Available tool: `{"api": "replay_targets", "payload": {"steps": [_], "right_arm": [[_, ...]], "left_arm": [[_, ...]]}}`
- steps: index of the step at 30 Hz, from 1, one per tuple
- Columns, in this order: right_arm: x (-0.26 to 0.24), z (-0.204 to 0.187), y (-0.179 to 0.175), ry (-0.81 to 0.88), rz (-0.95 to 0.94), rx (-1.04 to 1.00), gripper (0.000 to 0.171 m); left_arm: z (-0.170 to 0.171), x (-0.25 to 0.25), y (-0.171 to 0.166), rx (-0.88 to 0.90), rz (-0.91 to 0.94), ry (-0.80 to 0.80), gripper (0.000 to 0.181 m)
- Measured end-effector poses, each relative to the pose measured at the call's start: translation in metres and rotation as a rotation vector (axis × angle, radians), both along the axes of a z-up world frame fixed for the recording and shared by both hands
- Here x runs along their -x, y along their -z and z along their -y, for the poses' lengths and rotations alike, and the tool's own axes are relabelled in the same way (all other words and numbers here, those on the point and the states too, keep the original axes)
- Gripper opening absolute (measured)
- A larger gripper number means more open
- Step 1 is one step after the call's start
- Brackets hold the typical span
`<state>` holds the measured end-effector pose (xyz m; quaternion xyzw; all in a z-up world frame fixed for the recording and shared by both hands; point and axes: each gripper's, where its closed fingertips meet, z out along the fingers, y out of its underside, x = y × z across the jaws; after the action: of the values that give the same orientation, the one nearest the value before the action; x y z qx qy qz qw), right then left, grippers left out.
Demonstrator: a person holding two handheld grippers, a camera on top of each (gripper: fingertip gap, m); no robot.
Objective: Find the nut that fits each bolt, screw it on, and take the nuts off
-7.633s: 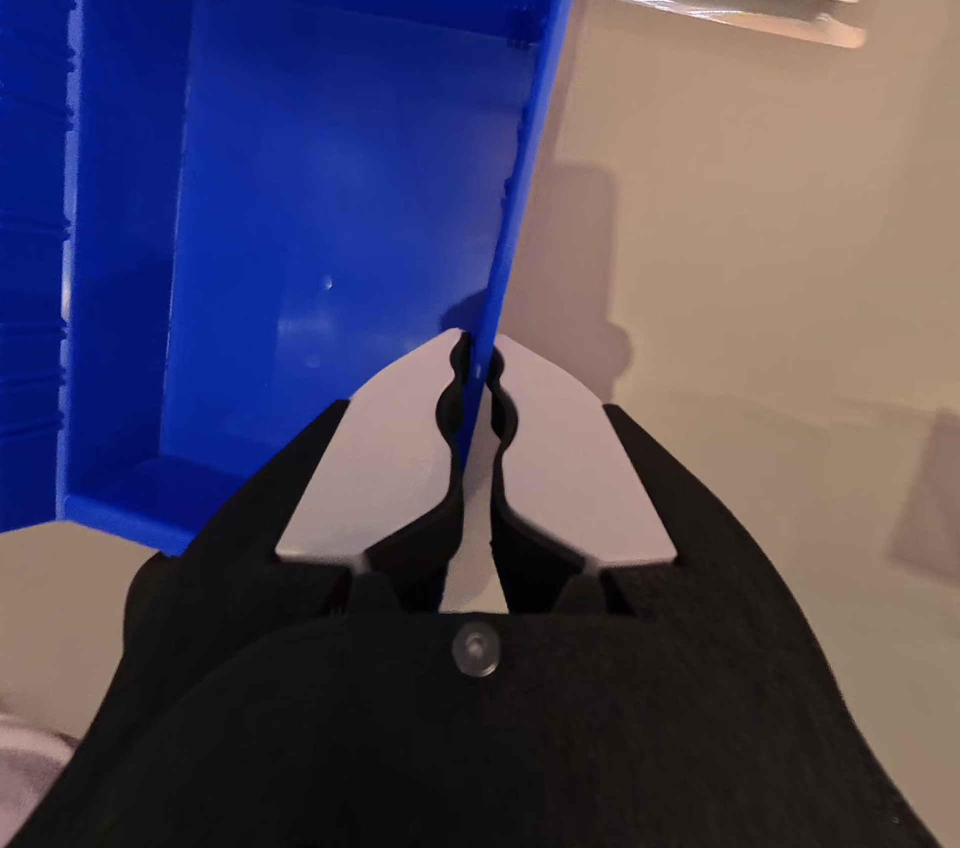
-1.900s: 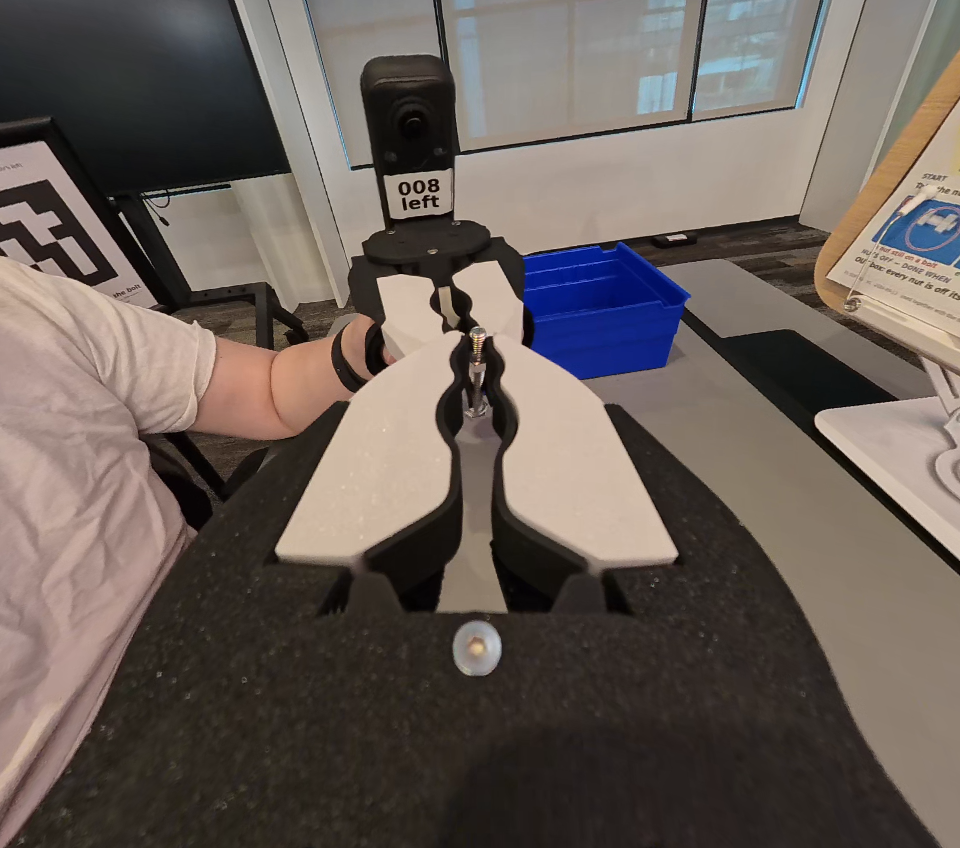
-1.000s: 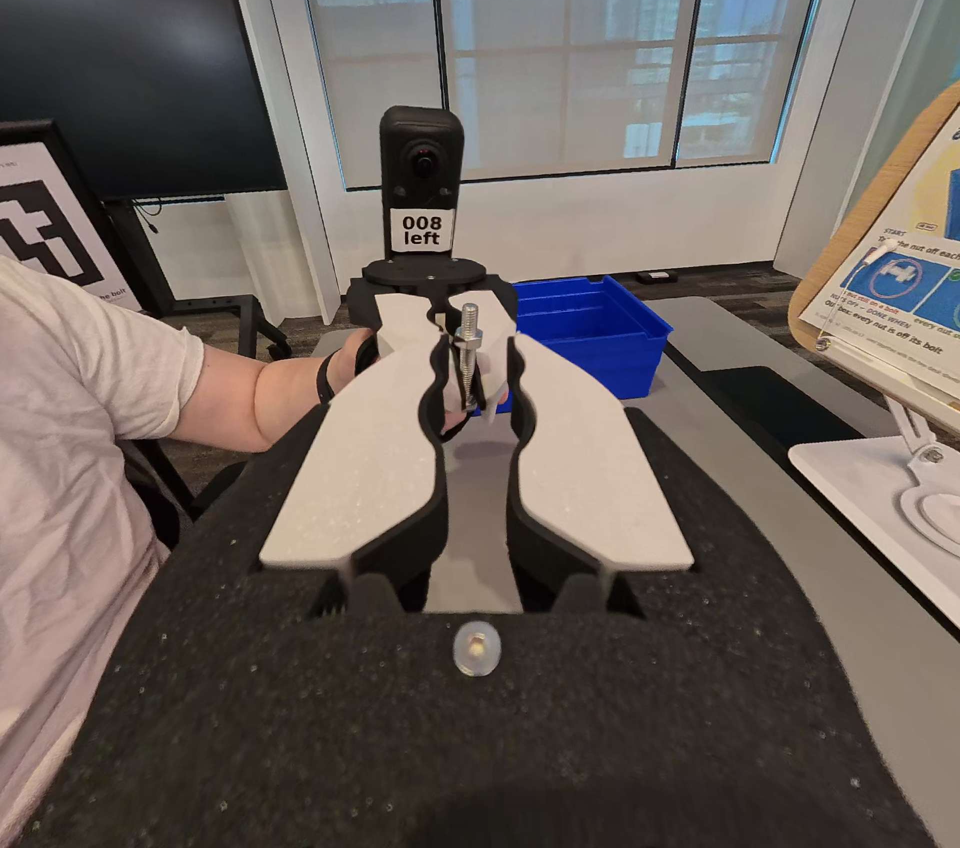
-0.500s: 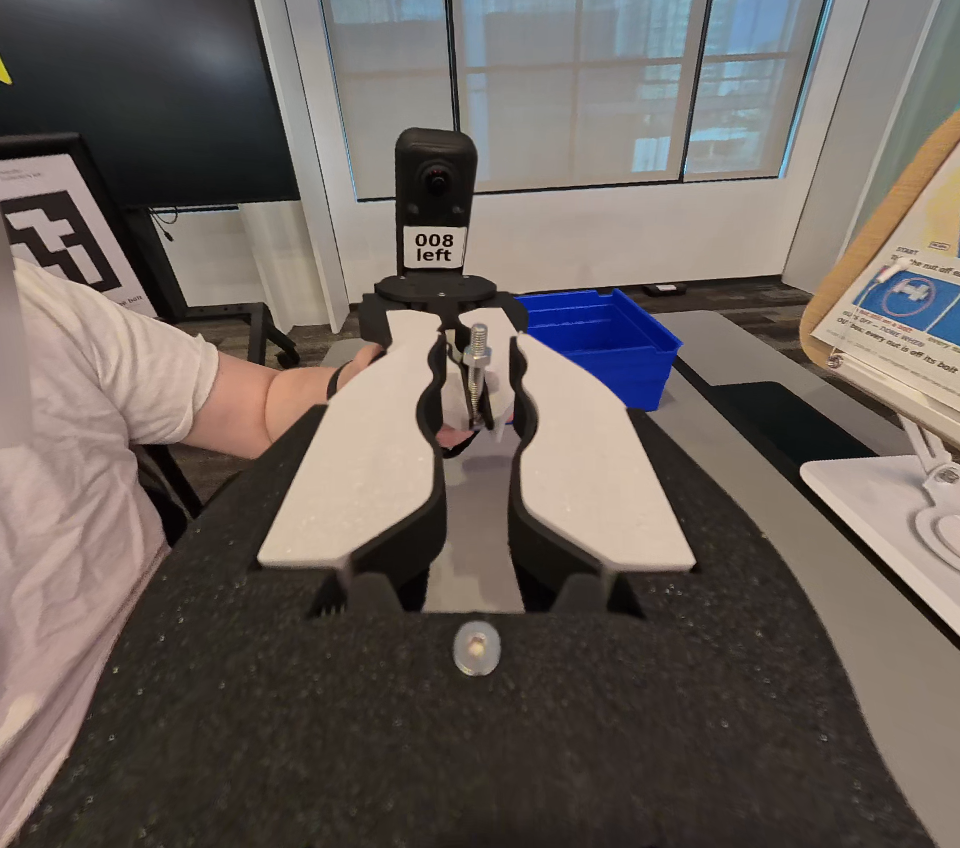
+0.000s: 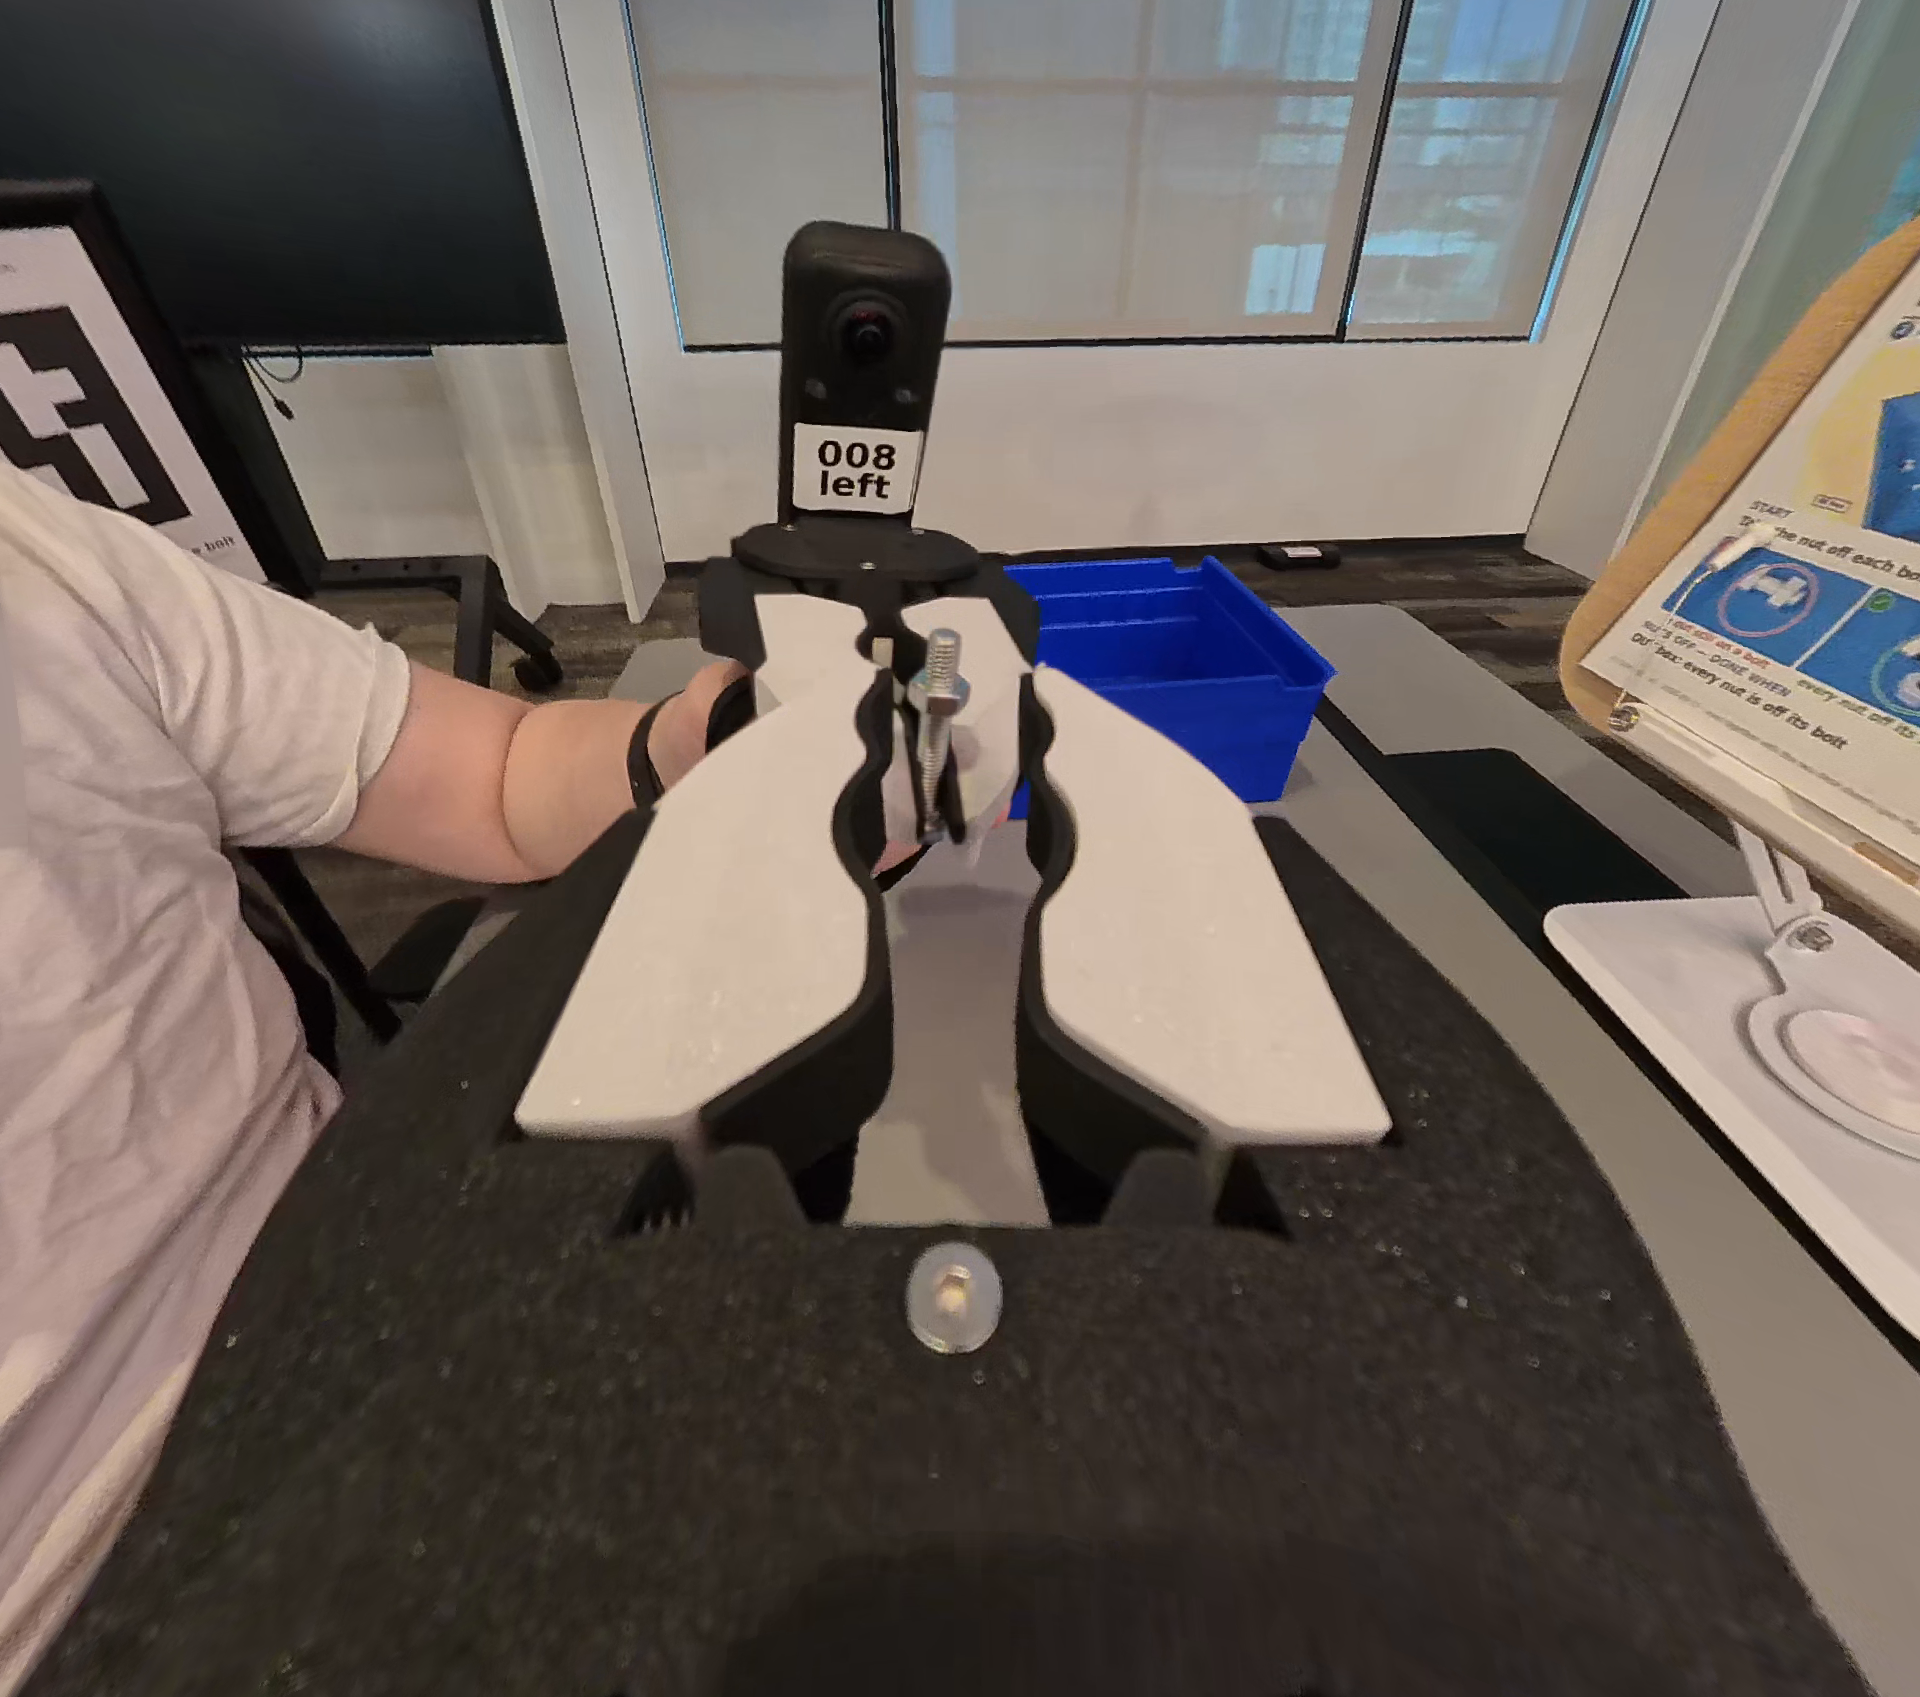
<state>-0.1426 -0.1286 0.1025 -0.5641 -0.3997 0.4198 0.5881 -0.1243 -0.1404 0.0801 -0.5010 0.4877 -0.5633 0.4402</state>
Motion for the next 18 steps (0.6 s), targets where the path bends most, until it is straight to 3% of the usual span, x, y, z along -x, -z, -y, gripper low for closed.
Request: {"api": "replay_targets", "payload": {"steps": [9,18], "right_arm": [[-0.017,-0.007,-0.008,0.025,-0.058,0.019,0.019],[-0.001,-0.004,0.0,0.049,0.013,-0.026,0.026]], "left_arm": [[-0.001,0.003,-0.005,0.016,0.022,0.001,0.004],[0.003,-0.002,0.001,0.016,-0.002,0.008,0.004]]}}
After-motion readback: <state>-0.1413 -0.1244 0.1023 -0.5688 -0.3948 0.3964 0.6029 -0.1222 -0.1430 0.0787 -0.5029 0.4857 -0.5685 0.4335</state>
